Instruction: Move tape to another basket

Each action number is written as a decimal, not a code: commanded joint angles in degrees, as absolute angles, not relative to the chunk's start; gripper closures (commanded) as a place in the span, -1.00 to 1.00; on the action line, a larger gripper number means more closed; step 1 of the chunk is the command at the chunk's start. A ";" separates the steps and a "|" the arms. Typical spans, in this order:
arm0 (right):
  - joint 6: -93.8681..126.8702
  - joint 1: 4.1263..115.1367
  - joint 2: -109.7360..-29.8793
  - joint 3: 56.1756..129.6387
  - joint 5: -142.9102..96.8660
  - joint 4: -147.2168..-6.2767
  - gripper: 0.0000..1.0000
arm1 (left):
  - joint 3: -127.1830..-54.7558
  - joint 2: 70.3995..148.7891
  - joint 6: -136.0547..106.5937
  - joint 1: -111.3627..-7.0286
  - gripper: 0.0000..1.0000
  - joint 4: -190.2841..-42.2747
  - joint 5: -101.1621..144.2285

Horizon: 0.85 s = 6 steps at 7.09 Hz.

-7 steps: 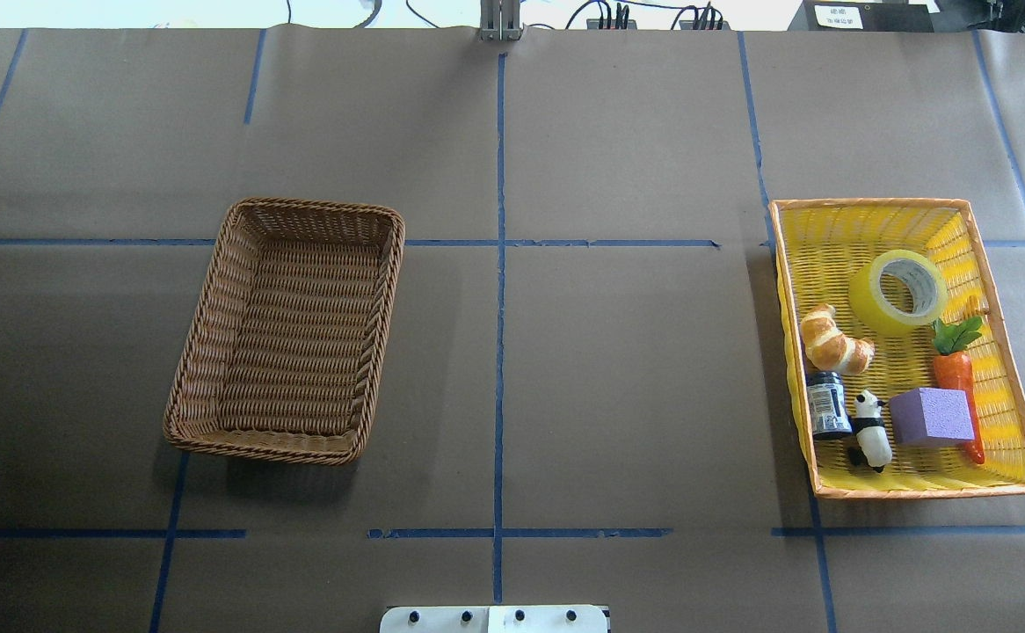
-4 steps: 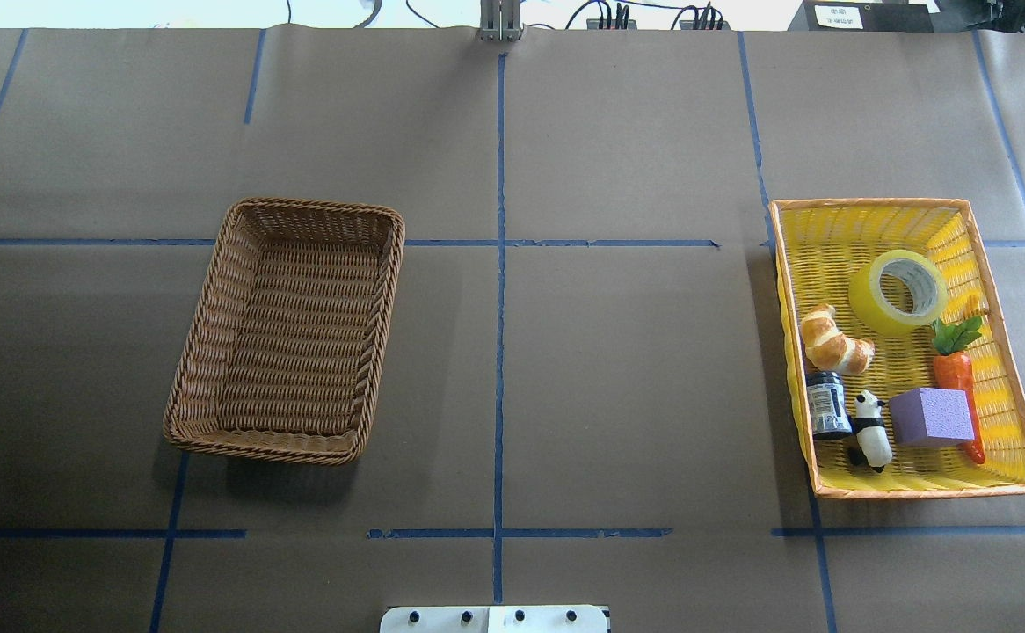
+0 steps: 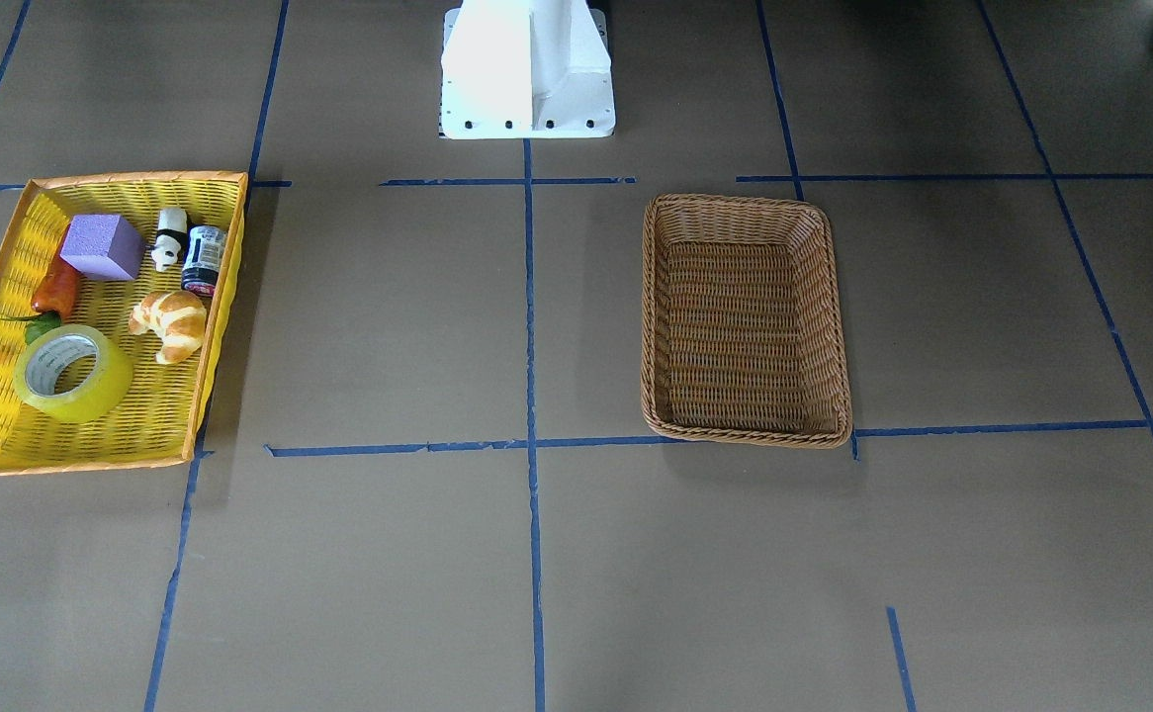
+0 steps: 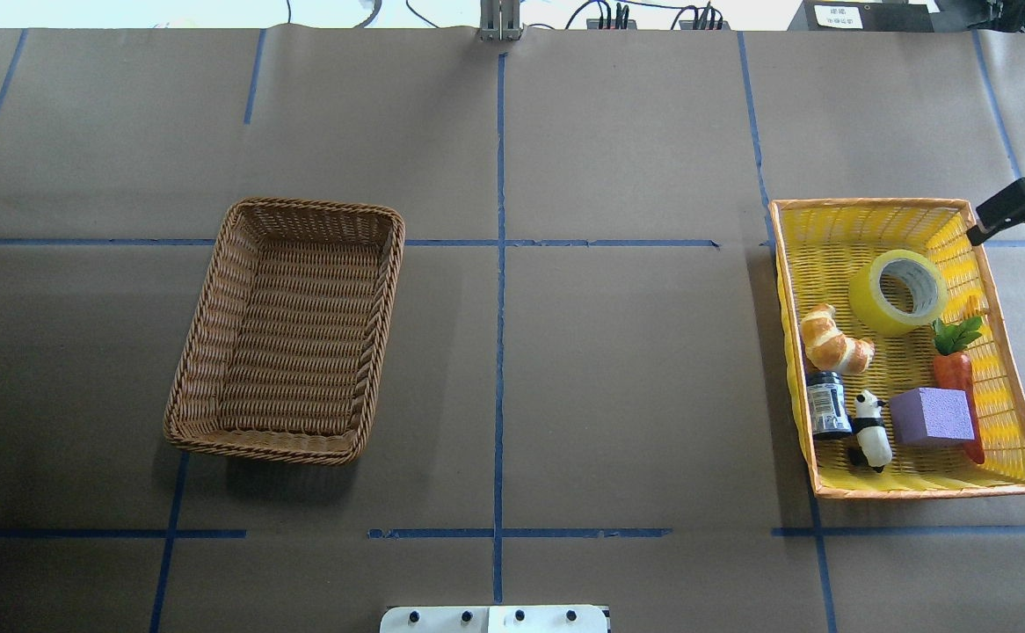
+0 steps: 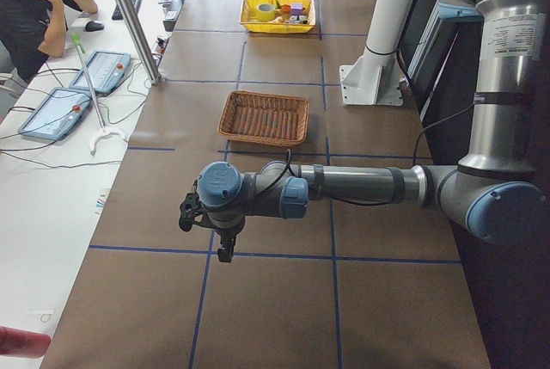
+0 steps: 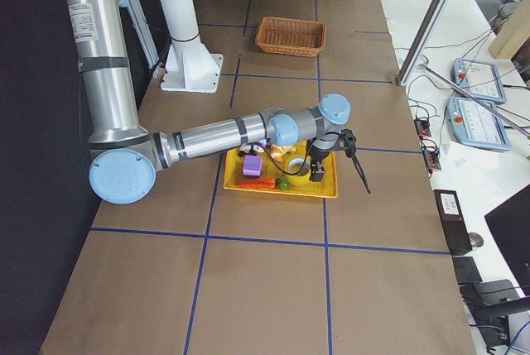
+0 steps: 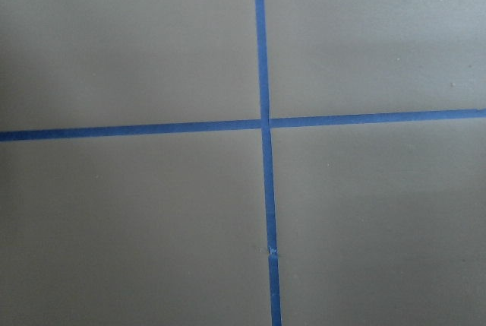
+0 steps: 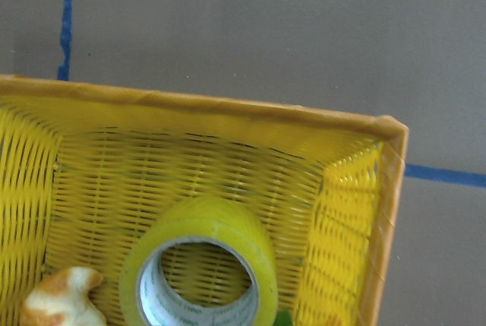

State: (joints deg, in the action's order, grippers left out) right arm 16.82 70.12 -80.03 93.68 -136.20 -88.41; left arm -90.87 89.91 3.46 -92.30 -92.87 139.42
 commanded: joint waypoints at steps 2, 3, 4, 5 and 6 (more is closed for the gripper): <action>27.01 65.31 -77.16 82.73 -134.47 -70.21 -0.98 | -90.79 89.91 3.42 -92.29 -1.00 -93.51 139.57; 27.85 65.30 -77.95 82.71 -134.91 -68.40 -0.98 | -91.31 90.00 3.25 -92.29 -1.00 -93.43 139.66; 27.86 65.30 -79.26 83.05 -135.00 -68.21 -0.97 | -91.06 90.17 3.16 -92.29 -1.00 -93.08 140.01; 27.77 65.30 -81.19 85.06 -135.26 -68.20 -0.97 | -91.14 90.35 3.16 -92.29 -1.00 -93.25 140.79; 27.69 65.30 -84.34 88.82 -135.44 -68.20 -0.97 | -91.40 90.26 3.25 -92.29 -1.00 -93.43 140.71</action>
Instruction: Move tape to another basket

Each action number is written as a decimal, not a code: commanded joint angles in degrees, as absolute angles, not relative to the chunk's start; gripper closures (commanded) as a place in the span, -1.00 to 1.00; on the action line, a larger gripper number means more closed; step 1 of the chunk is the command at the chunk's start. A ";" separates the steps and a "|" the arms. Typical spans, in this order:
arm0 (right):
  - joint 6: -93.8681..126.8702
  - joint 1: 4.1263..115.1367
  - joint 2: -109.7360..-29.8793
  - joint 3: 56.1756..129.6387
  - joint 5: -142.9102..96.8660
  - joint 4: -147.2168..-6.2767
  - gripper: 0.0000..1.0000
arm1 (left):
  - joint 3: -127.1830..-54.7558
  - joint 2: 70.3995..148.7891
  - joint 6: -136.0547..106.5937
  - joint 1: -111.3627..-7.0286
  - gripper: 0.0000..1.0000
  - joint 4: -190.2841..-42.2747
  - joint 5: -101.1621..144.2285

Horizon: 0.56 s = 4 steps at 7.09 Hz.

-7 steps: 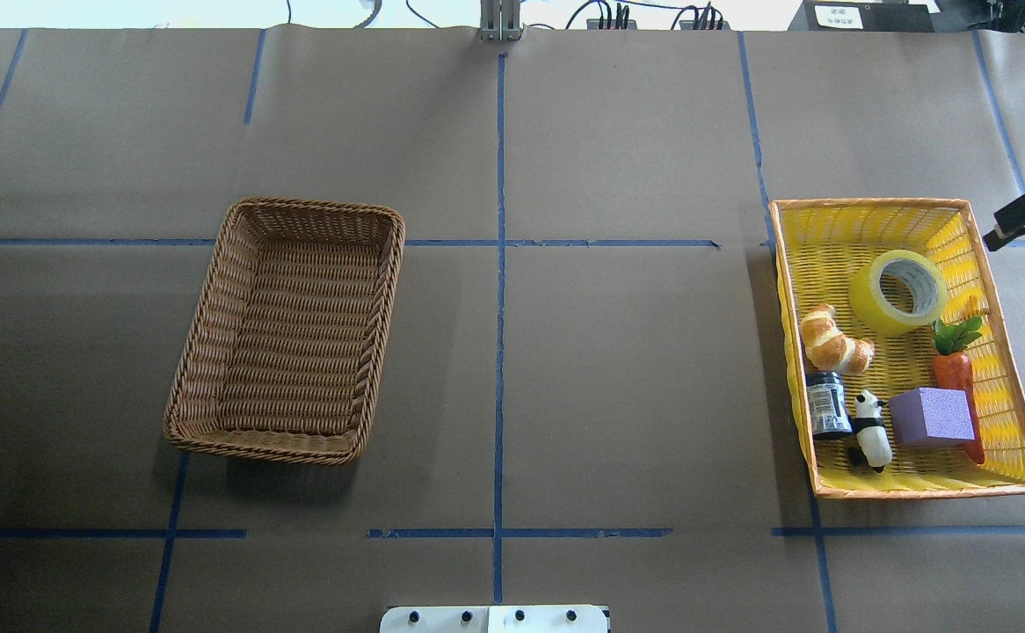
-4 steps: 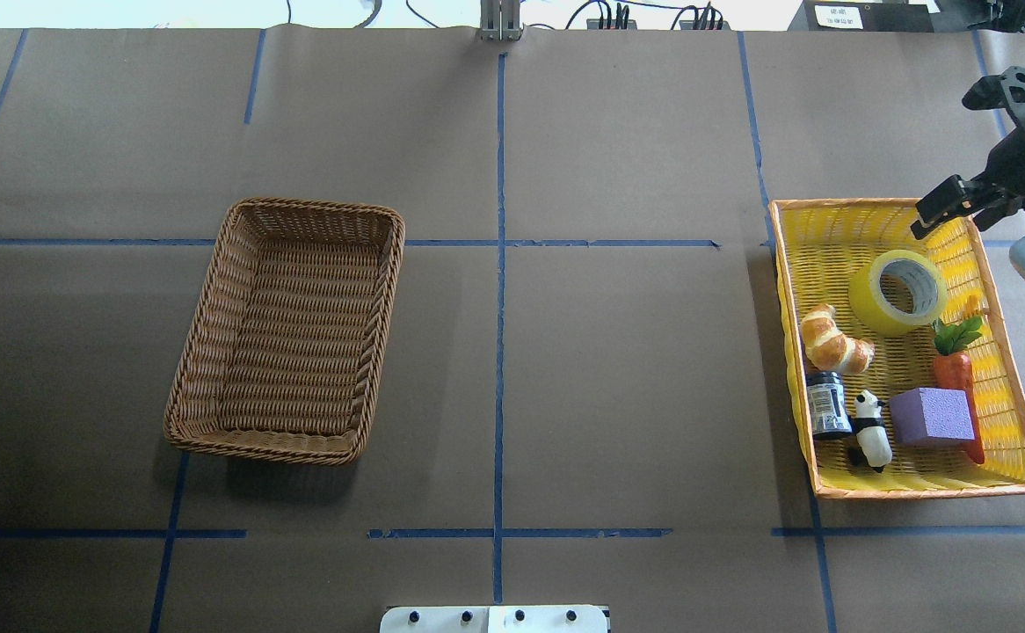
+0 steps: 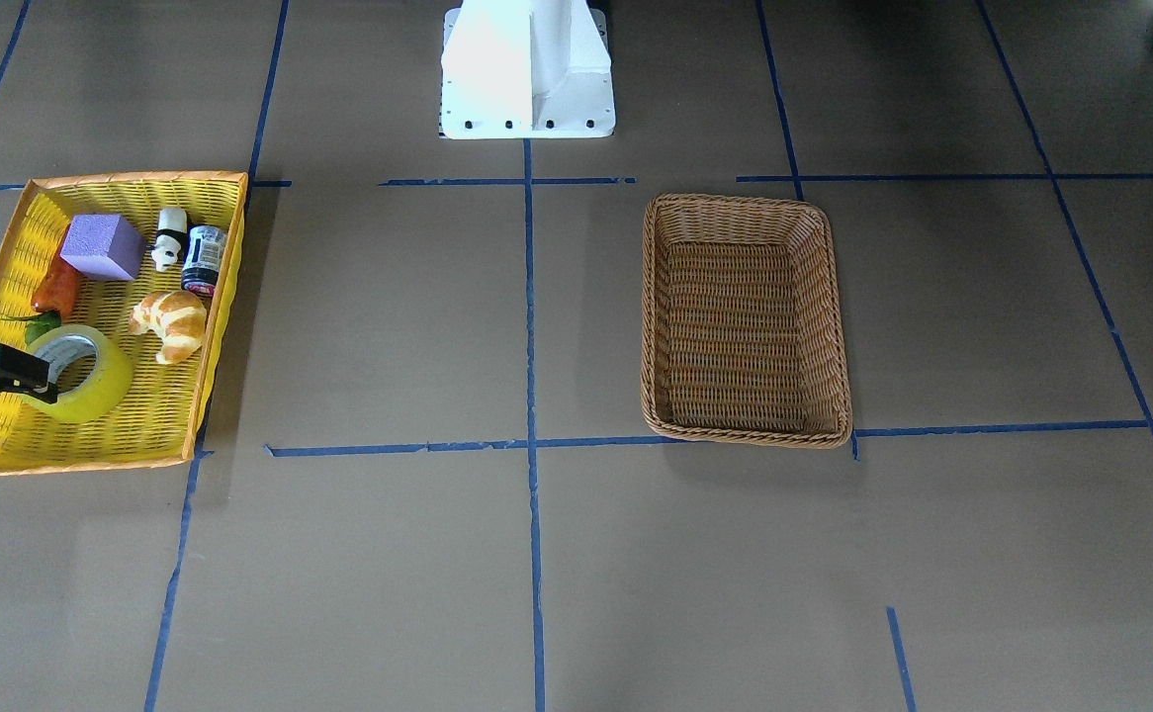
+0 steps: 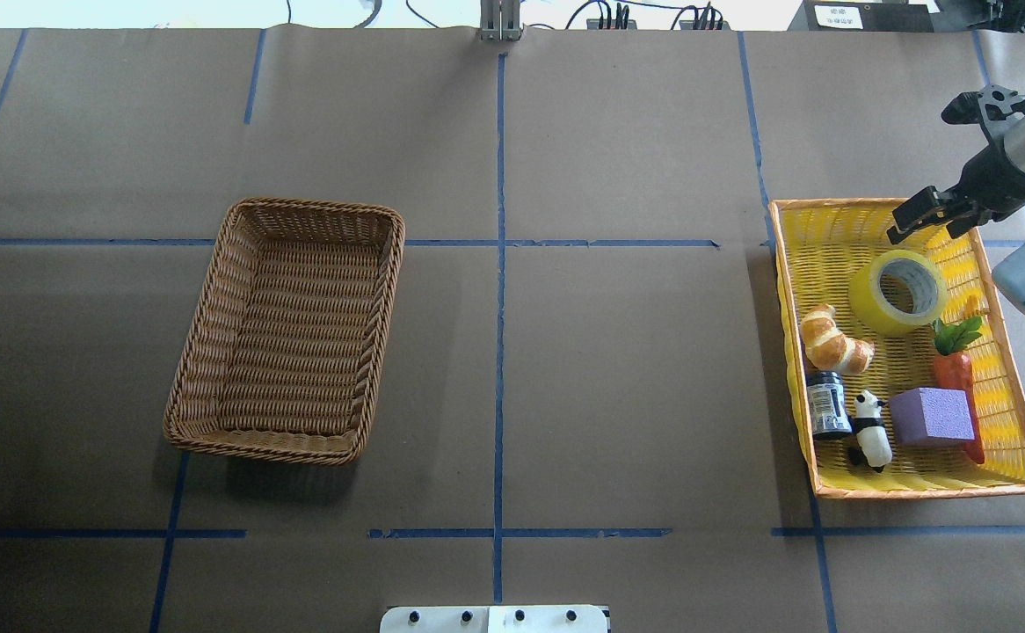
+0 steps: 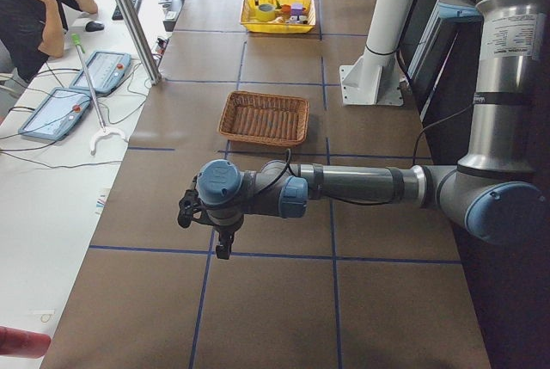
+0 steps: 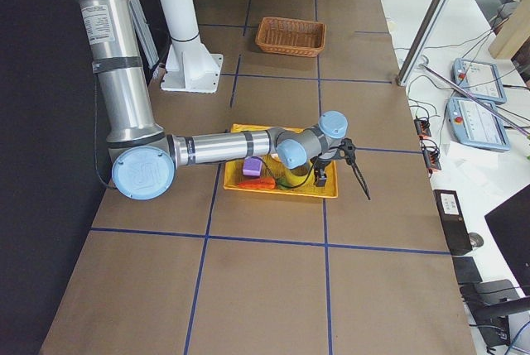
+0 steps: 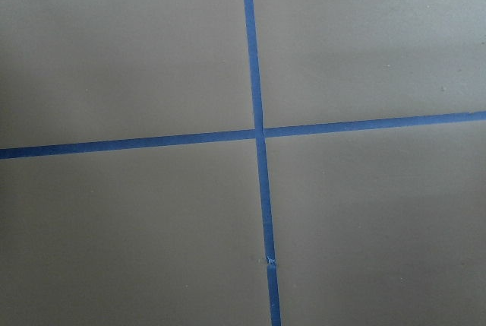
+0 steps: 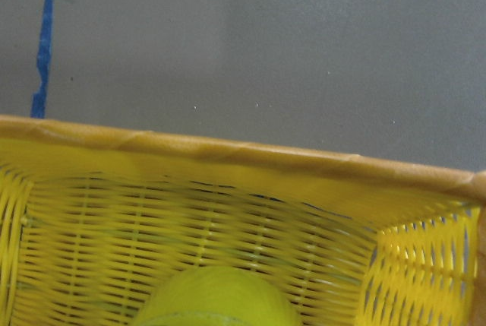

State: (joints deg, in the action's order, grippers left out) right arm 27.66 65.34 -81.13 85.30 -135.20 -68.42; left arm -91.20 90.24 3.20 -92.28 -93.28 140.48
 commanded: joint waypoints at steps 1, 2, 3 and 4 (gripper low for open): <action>27.42 65.04 -85.77 89.99 -135.44 -68.20 -0.95 | -91.49 90.26 3.43 -92.29 -1.00 -93.51 140.63; 26.99 62.86 -85.17 89.30 -134.57 -68.20 -0.89 | -91.49 90.26 3.86 -92.29 -1.00 -93.52 140.45; 25.94 61.80 -84.64 89.38 -133.43 -68.29 -0.83 | -91.49 90.26 3.87 -92.29 -1.00 -93.52 140.45; 23.23 61.44 -84.64 89.38 -131.59 -68.29 -0.75 | -91.58 90.26 3.78 -92.29 -1.00 -93.52 140.45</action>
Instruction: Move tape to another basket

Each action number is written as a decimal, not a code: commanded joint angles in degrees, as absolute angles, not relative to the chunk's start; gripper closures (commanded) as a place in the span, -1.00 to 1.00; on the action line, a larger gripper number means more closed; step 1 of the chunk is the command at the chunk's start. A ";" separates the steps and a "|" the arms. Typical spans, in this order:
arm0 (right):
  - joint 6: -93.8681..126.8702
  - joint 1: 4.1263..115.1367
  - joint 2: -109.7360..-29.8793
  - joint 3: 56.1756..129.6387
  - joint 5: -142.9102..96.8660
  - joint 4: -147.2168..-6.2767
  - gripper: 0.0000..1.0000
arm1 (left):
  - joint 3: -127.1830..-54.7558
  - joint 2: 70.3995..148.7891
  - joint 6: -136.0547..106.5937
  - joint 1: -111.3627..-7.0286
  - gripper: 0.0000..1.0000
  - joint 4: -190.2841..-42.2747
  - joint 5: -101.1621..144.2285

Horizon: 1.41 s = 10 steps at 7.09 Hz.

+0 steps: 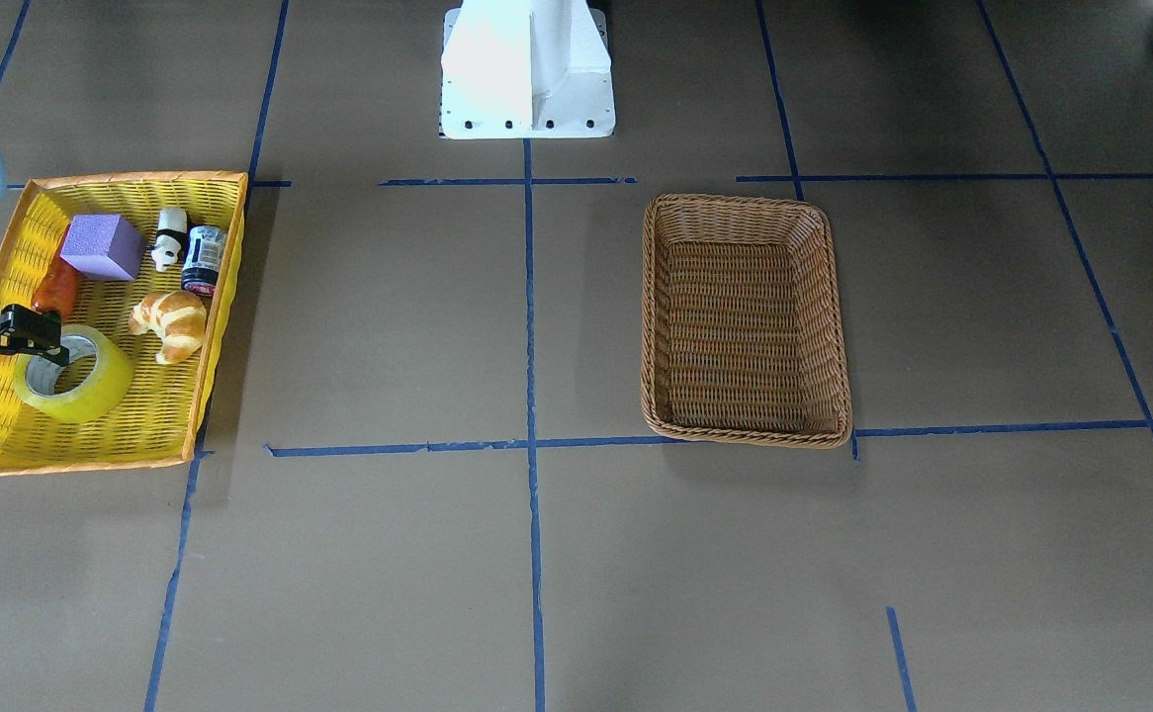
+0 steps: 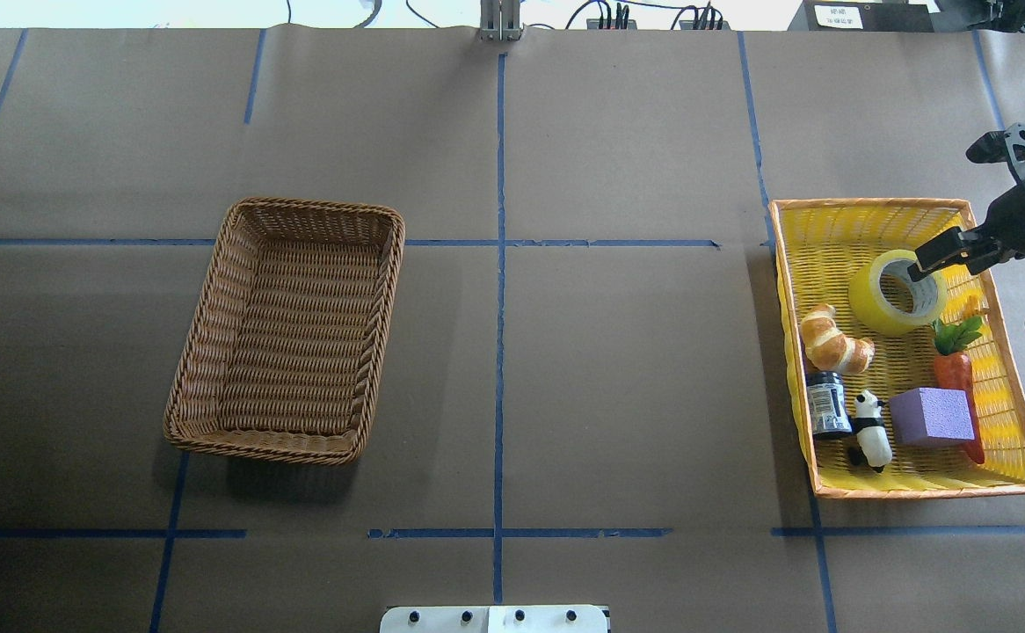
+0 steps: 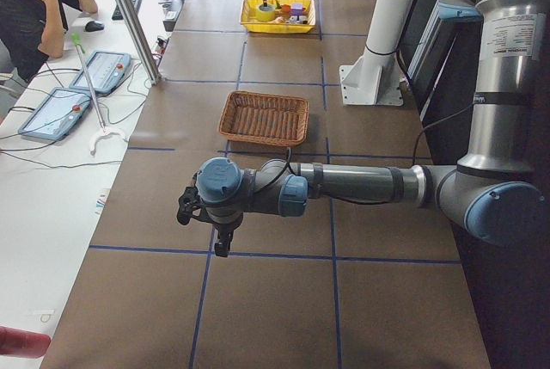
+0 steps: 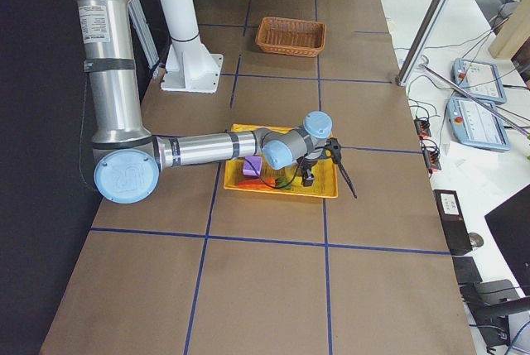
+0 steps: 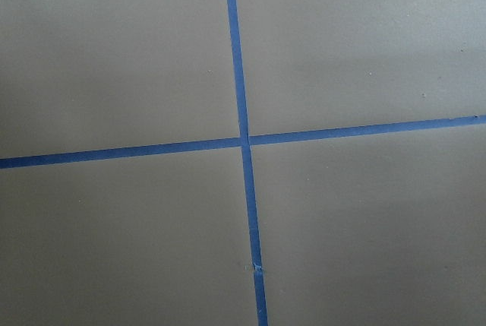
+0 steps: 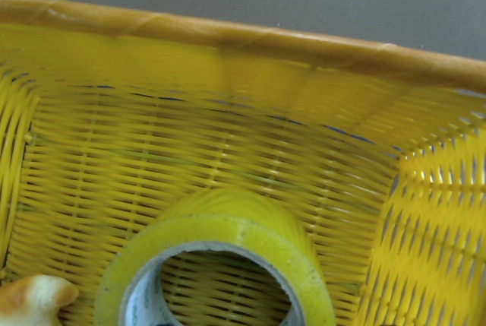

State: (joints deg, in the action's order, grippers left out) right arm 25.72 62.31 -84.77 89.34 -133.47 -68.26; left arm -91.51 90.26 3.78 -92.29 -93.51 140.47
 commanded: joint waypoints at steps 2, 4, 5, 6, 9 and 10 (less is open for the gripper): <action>17.60 61.52 -85.95 88.95 -130.87 -68.38 -0.58 | -91.67 90.26 3.43 -92.29 -1.00 -93.52 140.54; 17.58 61.35 -85.52 88.59 -130.69 -68.64 -0.14 | -92.11 90.26 3.34 -92.29 -1.00 -93.52 140.71; 17.58 61.35 -85.34 88.51 -130.00 -68.90 0.64 | -92.11 90.26 3.34 -92.29 -1.00 -93.52 140.71; 17.58 61.35 -85.08 88.24 -130.08 -68.91 1.00 | -92.11 90.18 3.43 -92.29 -1.00 -93.52 140.71; 18.27 62.74 -85.08 89.55 -131.65 -68.64 1.00 | -93.42 89.83 3.25 -92.37 -1.00 -93.52 140.80; 20.80 63.97 -85.17 90.69 -135.23 -68.47 1.00 | -94.04 89.82 3.16 -92.29 -1.00 -93.43 140.89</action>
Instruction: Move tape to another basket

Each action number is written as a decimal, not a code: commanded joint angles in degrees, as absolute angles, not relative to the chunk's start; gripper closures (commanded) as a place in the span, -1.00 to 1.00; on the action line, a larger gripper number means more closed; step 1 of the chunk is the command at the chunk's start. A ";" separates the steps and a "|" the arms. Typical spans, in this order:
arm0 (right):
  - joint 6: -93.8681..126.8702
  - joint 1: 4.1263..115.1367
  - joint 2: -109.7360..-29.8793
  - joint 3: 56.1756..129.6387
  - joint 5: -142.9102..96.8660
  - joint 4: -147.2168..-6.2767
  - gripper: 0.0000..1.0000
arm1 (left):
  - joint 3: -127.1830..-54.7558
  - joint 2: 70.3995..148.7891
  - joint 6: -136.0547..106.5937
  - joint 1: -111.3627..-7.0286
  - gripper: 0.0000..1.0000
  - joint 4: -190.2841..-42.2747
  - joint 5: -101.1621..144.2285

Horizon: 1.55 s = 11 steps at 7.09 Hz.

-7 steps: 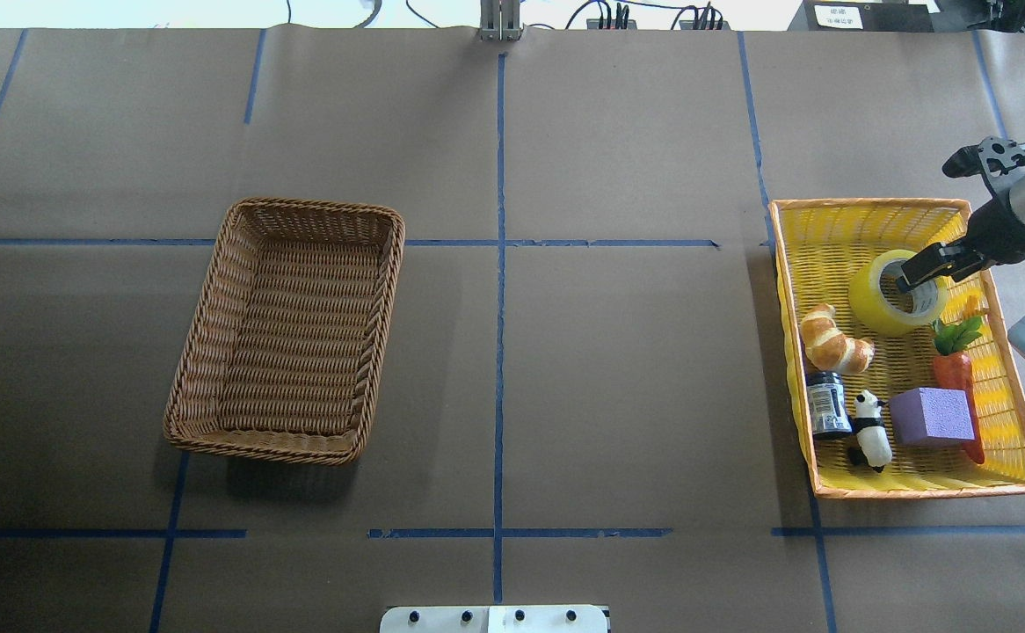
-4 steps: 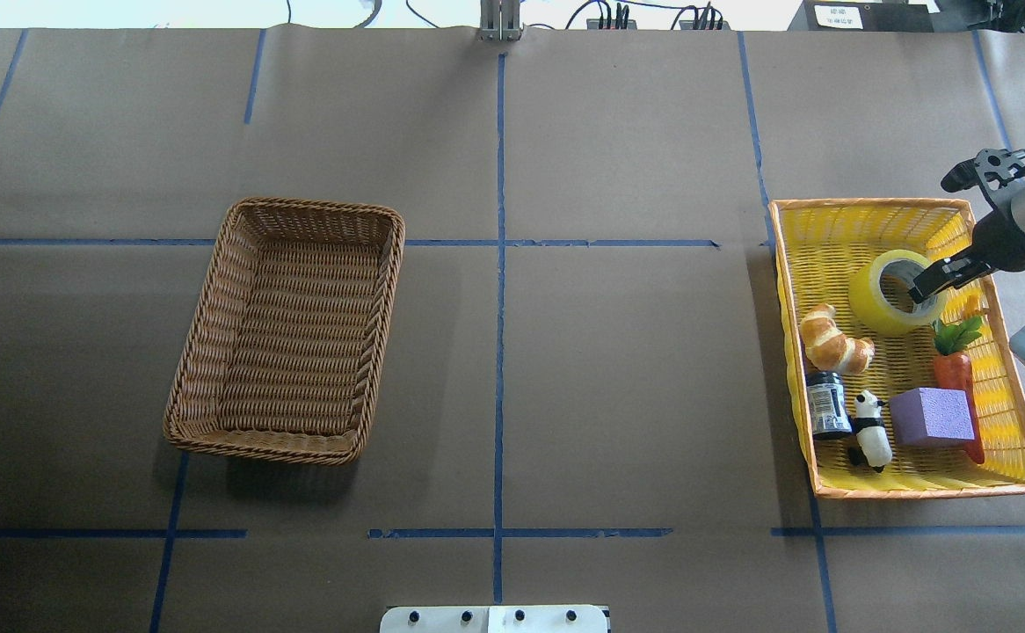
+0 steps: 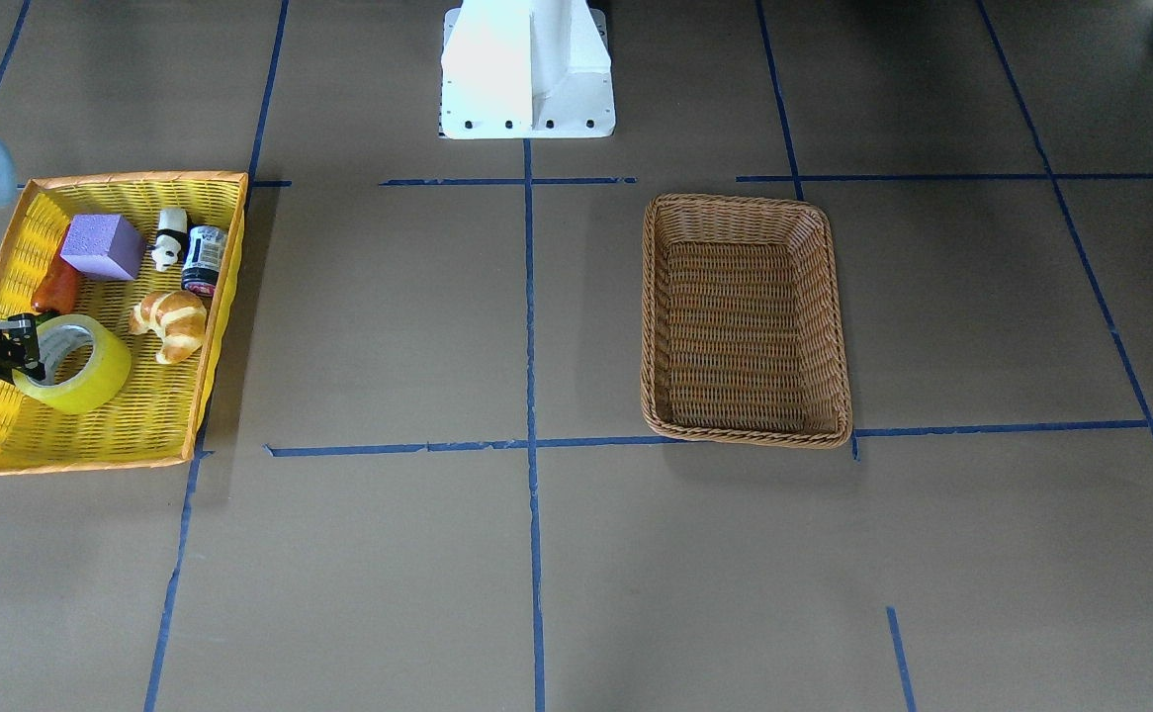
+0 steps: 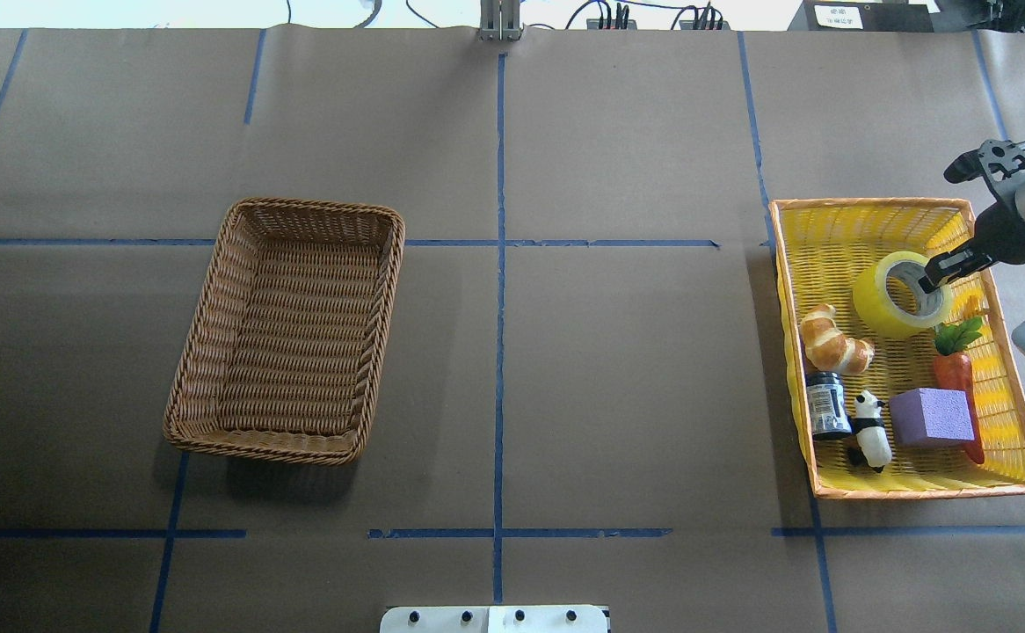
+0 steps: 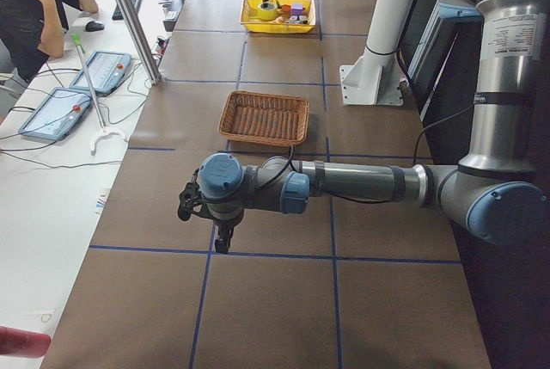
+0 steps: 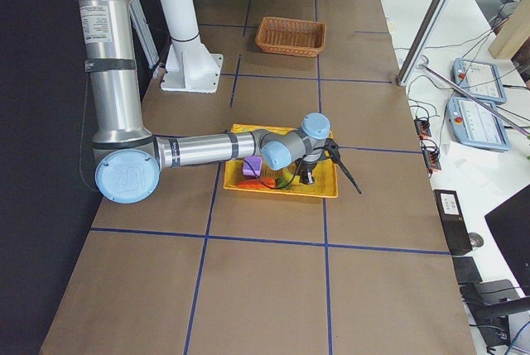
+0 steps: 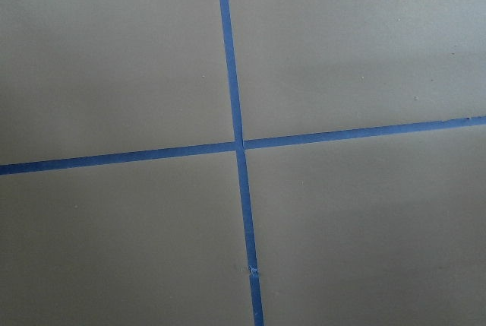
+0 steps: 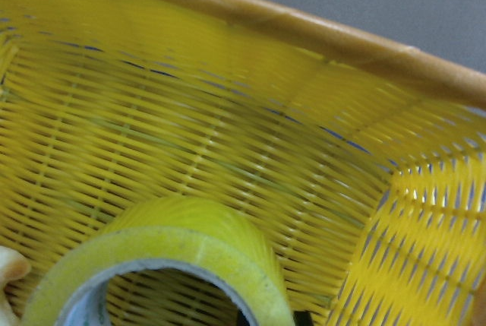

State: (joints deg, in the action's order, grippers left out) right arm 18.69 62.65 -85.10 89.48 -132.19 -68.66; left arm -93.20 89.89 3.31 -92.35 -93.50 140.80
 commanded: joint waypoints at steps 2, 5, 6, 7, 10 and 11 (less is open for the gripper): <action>37.70 64.78 -83.94 99.70 -137.99 -68.29 1.00 | -96.93 90.26 -5.72 -92.20 -1.00 -93.52 147.53; 71.60 59.26 -83.93 114.32 -138.08 -60.98 1.00 | -116.03 90.96 -30.32 -81.18 -1.00 -93.52 148.10; 84.94 58.37 -84.54 114.35 -137.82 -48.29 1.00 | -119.58 95.23 -42.59 -76.51 -1.00 -93.60 147.83; 96.65 58.27 -84.72 114.43 -137.90 -37.29 1.00 | -121.88 102.23 -56.20 -72.72 -1.00 -93.60 147.92; 115.35 51.53 -84.64 114.26 -134.83 -13.60 1.00 | -123.84 111.78 -93.72 -56.74 -1.00 -117.74 142.43; 119.14 49.42 -84.03 114.00 -133.52 -7.27 1.00 | -123.66 112.23 -104.92 -50.69 -1.00 -129.52 134.20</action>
State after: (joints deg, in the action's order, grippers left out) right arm 113.85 51.97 -84.49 114.24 -134.88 -15.33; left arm -123.69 110.93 -90.49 -57.40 -116.25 141.67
